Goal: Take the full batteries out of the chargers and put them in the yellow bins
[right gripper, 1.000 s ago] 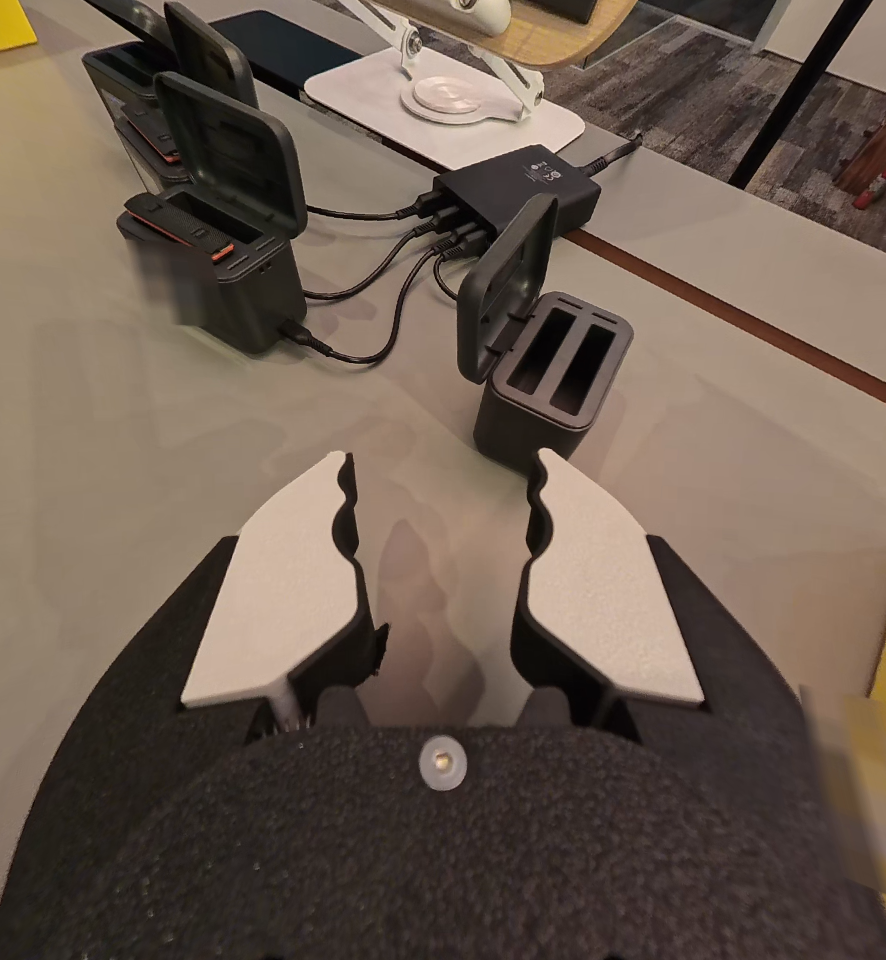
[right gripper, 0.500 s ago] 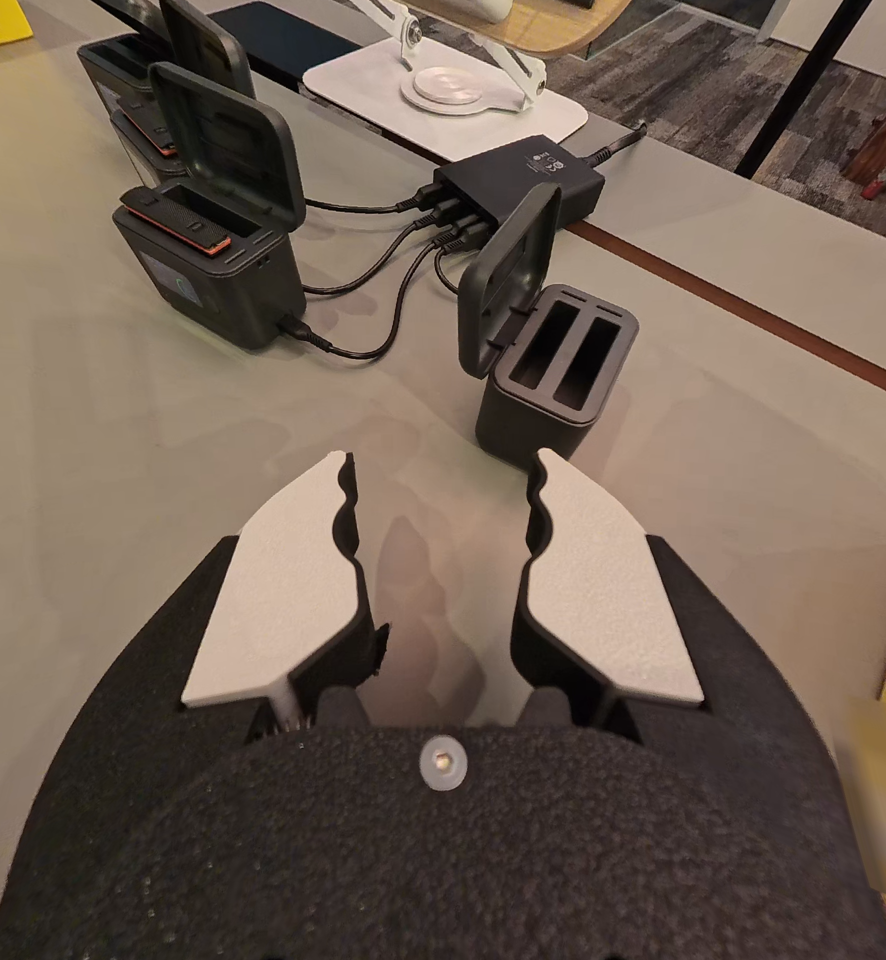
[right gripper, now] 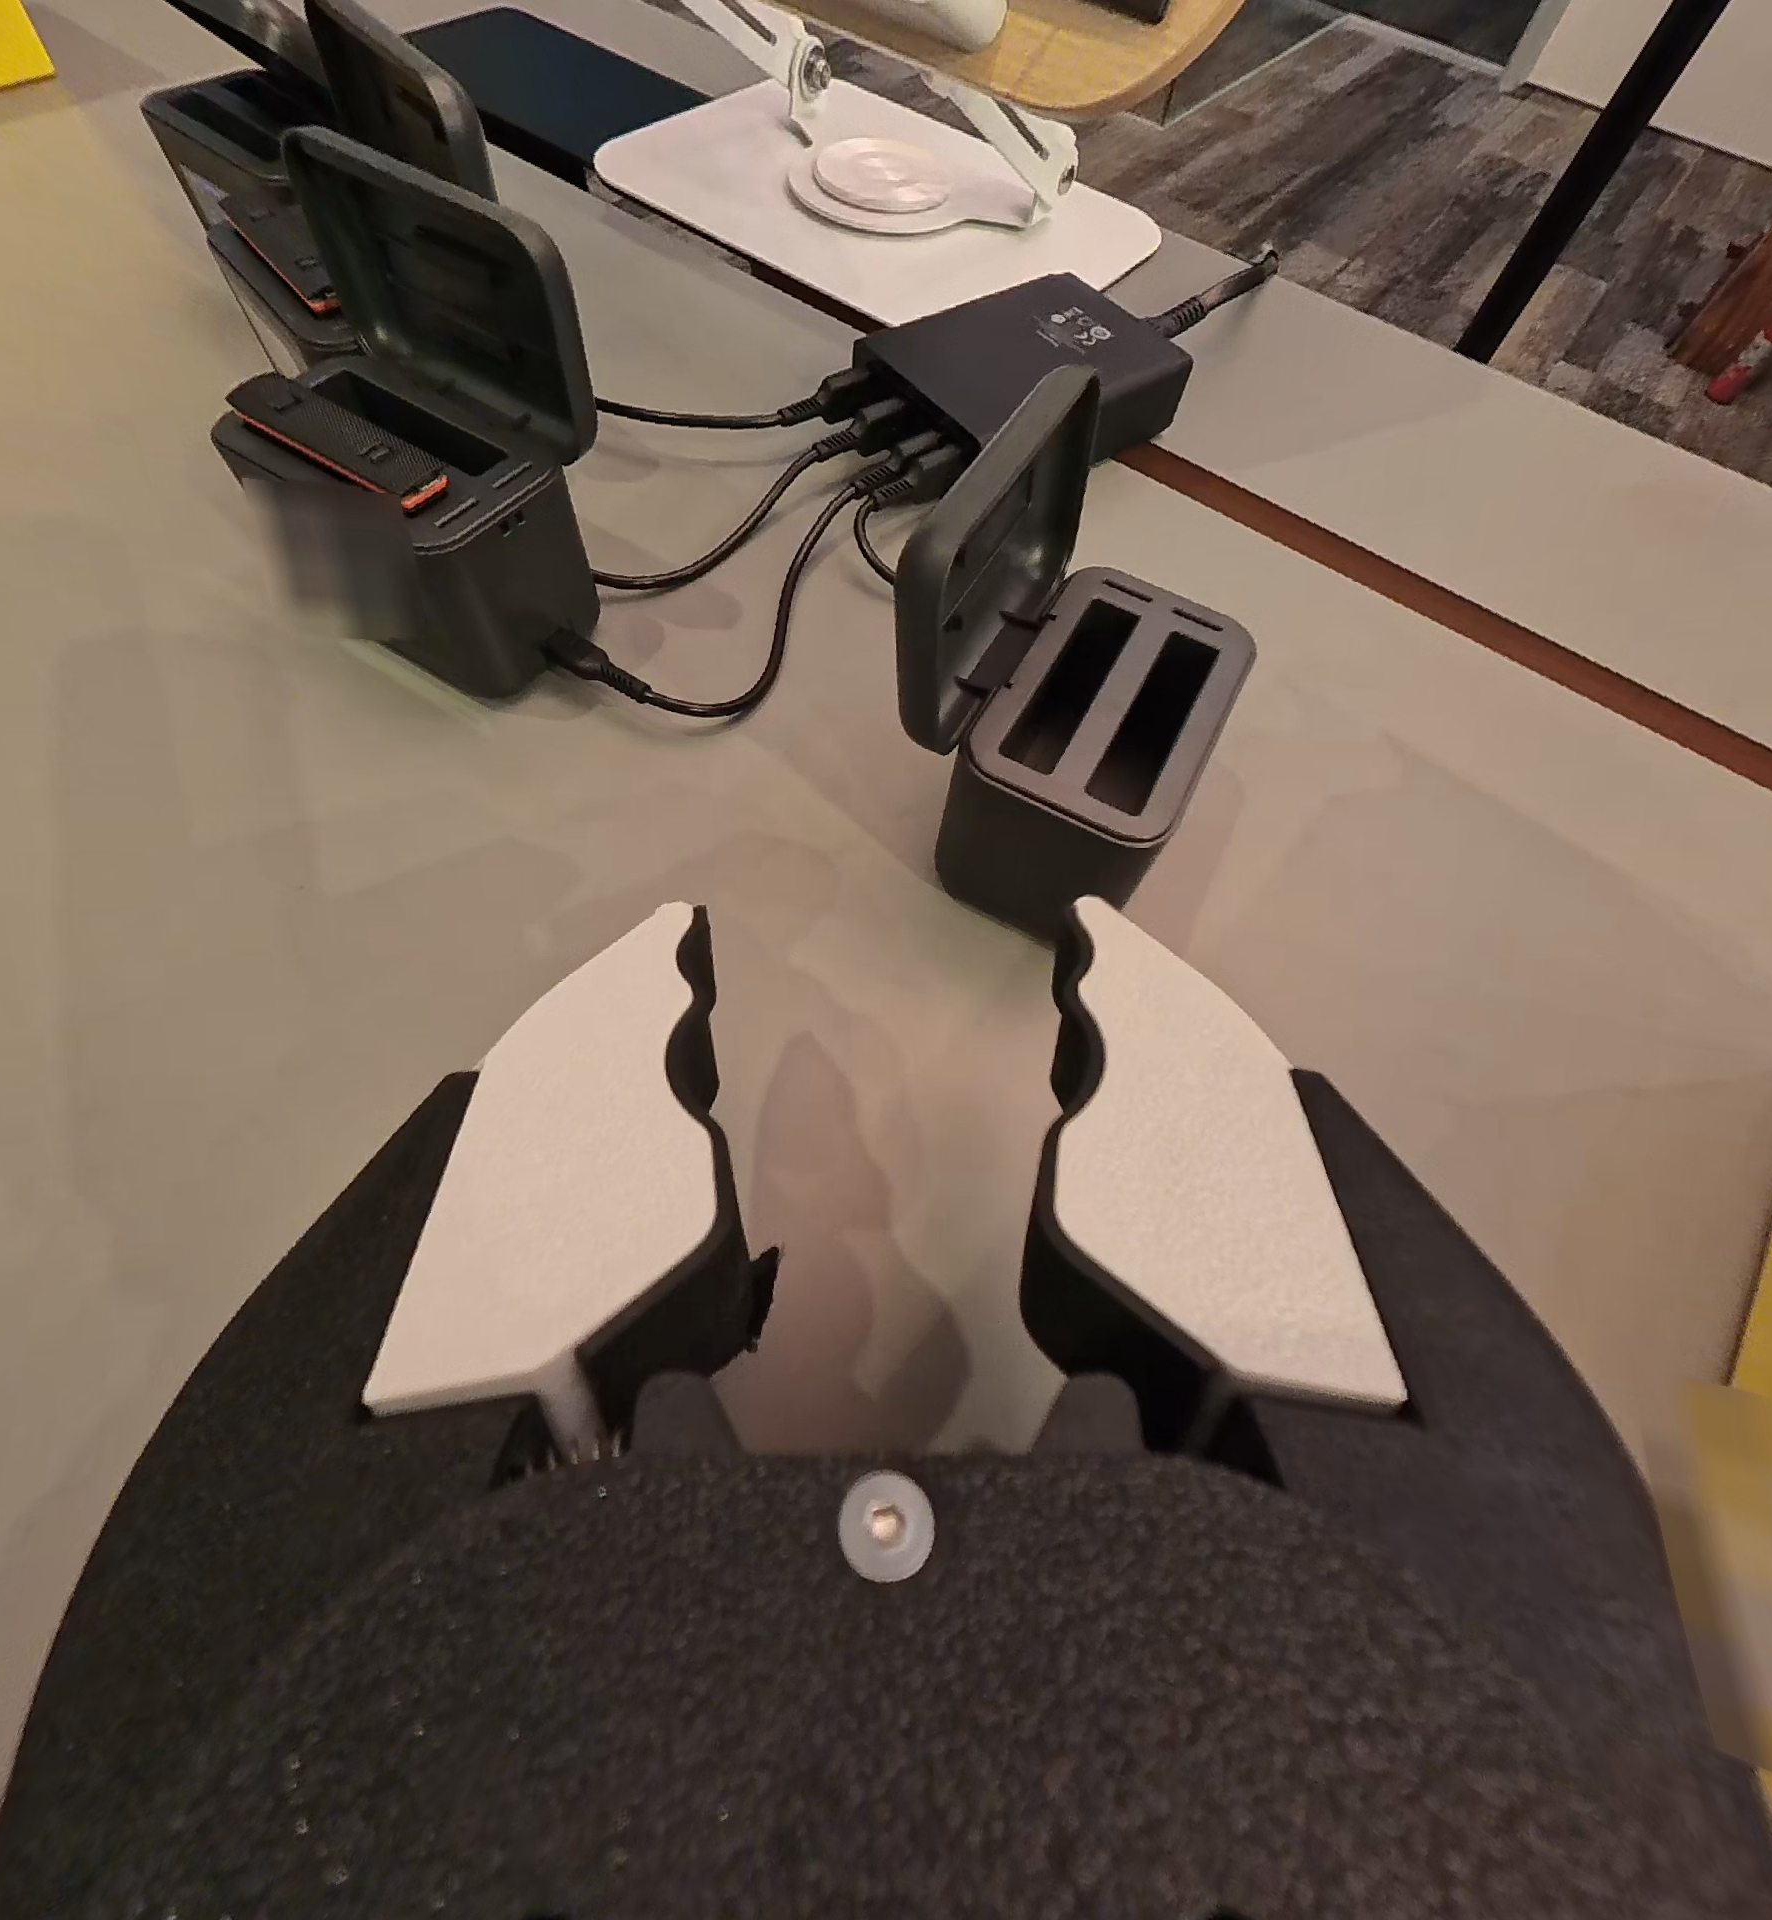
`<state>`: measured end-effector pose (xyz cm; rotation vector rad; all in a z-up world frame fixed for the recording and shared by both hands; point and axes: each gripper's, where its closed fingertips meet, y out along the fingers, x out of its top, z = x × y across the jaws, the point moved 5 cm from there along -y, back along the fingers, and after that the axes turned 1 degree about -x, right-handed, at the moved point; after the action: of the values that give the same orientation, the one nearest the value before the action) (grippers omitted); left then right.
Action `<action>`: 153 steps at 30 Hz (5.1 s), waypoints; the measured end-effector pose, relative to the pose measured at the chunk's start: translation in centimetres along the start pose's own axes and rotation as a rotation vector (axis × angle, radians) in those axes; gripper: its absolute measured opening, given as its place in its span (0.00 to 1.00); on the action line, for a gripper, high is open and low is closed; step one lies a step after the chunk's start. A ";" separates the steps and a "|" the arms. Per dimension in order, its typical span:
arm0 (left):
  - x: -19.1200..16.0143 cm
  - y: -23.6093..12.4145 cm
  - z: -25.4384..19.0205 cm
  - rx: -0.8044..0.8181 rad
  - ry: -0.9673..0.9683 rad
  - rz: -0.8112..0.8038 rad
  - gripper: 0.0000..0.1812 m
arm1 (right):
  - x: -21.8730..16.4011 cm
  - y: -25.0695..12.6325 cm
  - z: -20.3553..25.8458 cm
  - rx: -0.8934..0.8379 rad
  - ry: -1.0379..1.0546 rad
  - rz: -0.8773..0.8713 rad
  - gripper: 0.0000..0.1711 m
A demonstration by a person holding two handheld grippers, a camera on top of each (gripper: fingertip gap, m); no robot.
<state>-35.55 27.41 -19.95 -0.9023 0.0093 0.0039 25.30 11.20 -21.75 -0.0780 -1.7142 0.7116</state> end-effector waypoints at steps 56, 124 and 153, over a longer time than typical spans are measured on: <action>34.4 -14.7 -12.0 -0.096 -0.133 -1.099 0.22 | 7.2 0.8 16.3 0.560 -0.350 -0.309 0.06; 27.1 -0.7 6.2 0.031 0.077 -0.355 0.09 | 6.0 1.0 15.3 0.539 -0.302 -0.226 0.09; 29.0 0.6 5.5 -0.508 0.155 -0.230 0.08 | 5.8 1.1 15.3 0.557 -0.307 -0.215 0.09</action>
<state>-6.52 32.09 -17.32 -1.4055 0.0506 -0.2895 9.45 8.13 -18.73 0.6200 -1.7150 1.0503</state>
